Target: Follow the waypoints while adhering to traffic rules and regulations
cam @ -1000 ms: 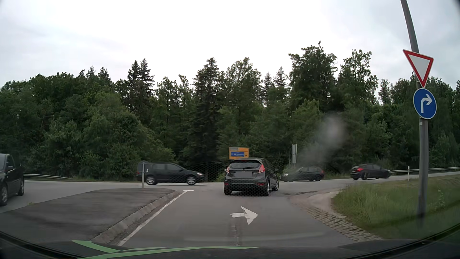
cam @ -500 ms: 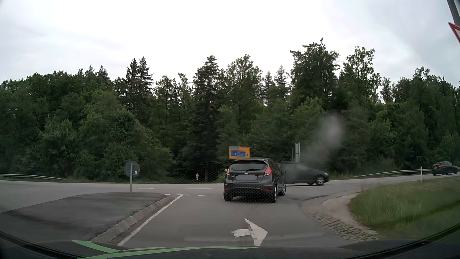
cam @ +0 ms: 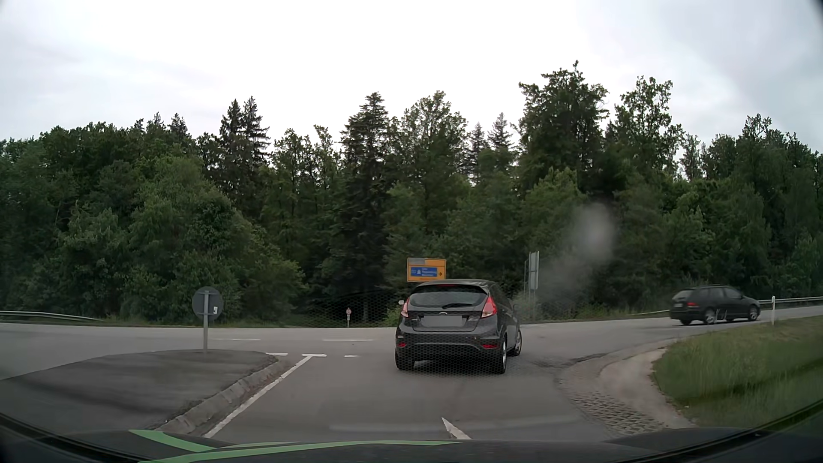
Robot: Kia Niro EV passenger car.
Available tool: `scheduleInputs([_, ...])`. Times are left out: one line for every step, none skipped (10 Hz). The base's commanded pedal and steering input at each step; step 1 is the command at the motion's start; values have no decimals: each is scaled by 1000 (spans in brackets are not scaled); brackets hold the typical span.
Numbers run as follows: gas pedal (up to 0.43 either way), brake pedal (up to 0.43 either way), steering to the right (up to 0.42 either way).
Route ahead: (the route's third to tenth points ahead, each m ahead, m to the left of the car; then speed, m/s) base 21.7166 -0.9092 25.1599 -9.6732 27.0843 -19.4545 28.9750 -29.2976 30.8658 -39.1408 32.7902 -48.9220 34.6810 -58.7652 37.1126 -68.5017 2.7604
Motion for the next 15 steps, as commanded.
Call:
scheduleInputs([0,165,33])
scheduleInputs([0,195,41])
scheduleInputs([0,220,51])
scheduleInputs([0,226,56])
scheduleInputs([0,226,64])
scheduleInputs([0,220,71])
scheduleInputs([0,226,78])
scheduleInputs([0,226,83])
scheduleInputs([0,226,87])
scheduleInputs([0,232,89])
scheduleInputs([0,232,91])
scheduleInputs([0,232,91])
scheduleInputs([0,232,91])
scheduleInputs([0,232,91])
scheduleInputs([0,232,91])
